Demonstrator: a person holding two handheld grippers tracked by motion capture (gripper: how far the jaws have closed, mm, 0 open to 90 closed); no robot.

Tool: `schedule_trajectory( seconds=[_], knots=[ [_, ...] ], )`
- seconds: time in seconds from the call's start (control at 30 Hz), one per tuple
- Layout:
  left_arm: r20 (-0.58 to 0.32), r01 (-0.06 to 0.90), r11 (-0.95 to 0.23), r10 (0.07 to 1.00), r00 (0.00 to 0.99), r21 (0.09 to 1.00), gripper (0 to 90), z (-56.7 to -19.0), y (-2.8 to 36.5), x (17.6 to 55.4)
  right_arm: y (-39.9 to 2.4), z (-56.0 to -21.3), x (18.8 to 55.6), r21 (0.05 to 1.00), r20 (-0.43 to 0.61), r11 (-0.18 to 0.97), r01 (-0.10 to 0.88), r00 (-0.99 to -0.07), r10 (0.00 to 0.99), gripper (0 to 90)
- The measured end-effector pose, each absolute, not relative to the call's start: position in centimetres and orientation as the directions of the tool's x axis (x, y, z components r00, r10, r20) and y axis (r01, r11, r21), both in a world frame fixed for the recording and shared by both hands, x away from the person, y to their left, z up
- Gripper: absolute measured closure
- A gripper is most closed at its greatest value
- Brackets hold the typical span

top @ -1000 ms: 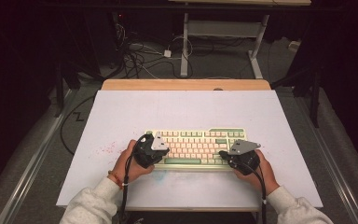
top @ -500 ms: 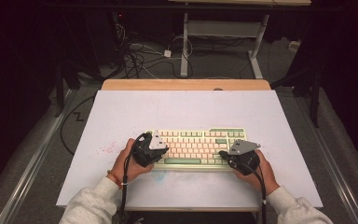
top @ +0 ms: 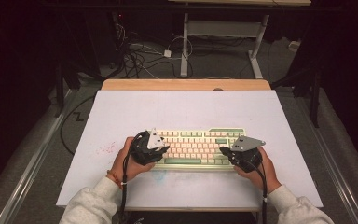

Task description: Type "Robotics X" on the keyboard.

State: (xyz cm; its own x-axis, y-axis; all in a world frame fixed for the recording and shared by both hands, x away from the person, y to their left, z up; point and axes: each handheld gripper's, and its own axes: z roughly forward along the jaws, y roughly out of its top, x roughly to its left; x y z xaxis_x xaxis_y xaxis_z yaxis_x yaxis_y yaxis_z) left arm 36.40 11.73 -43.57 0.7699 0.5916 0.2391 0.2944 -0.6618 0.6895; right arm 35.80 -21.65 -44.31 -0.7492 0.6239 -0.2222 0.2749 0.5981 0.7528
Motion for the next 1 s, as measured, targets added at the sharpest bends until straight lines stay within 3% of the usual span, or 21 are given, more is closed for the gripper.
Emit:
schedule_trajectory(
  seconds=[0.33, 0.63, 0.73, 0.9, 1.0],
  knots=[
    [0.264, 0.273, -0.644, 0.61, 0.747, 0.714, 40.0, -43.4, 11.6, 36.2, -22.1, -43.3, 36.0, 0.773, -0.231, 0.577, 0.264, -0.731, 0.643, 79.7],
    [0.28, 0.272, -0.637, 0.627, 0.727, 0.721, 22.6, -43.5, 11.5, 36.3, -22.4, -43.0, 36.3, 0.784, -0.244, 0.554, 0.281, -0.681, 0.691, 51.4],
    [0.282, 0.273, -0.632, 0.634, 0.72, 0.726, 19.3, -43.6, 11.5, 36.2, -22.5, -43.1, 36.5, 0.79, -0.245, 0.539, 0.292, -0.656, 0.714, 43.2],
    [0.286, 0.276, -0.63, 0.641, 0.712, 0.726, 16.5, -43.9, 11.4, 36.1, -22.5, -43.2, 36.5, 0.816, -0.231, 0.49, 0.307, -0.604, 0.762, 21.8],
    [0.297, 0.26, -0.632, 0.636, 0.712, 0.73, 16.2, -43.9, 11.2, 36.0, -22.4, -43.3, 36.6, 0.818, -0.228, 0.482, 0.313, -0.593, 0.772, 19.6]
  ],
)
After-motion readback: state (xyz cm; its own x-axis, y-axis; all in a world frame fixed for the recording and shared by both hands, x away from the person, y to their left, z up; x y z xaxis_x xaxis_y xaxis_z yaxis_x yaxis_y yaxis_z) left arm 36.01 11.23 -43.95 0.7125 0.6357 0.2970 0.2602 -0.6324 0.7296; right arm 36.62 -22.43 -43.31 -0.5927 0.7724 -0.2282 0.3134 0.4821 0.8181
